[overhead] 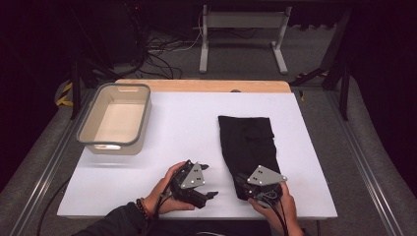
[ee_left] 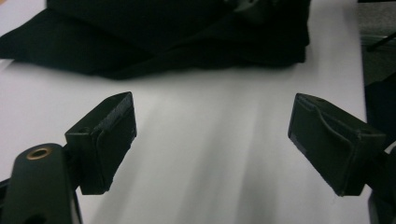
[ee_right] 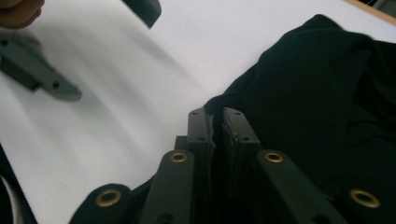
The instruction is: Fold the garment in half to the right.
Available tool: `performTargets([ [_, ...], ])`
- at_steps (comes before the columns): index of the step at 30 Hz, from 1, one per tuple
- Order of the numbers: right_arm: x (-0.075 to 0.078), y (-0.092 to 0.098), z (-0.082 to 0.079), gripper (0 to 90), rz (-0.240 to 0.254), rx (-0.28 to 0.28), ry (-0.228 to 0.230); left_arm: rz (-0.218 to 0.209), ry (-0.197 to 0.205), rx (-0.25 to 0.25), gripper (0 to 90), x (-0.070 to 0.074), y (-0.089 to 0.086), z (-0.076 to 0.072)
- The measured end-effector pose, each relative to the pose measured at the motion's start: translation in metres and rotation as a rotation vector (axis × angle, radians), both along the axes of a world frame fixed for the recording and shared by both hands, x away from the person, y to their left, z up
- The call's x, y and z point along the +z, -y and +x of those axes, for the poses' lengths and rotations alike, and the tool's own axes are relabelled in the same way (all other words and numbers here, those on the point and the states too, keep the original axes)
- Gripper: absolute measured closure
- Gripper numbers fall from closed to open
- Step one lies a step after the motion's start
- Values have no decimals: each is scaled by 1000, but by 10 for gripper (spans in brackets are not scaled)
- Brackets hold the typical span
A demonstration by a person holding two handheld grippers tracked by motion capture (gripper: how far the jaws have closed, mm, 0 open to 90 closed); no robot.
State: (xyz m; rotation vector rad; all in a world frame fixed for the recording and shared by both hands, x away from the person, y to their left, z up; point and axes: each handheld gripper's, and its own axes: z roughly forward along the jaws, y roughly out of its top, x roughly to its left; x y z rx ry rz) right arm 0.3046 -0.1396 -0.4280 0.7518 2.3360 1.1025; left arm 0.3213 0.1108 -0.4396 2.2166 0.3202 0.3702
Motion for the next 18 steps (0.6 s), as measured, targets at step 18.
performTargets([
  [18, -7, -8, -2, 579, -10, 80, -61, 27, -17, -27, 155, -7, 7, -1],
])
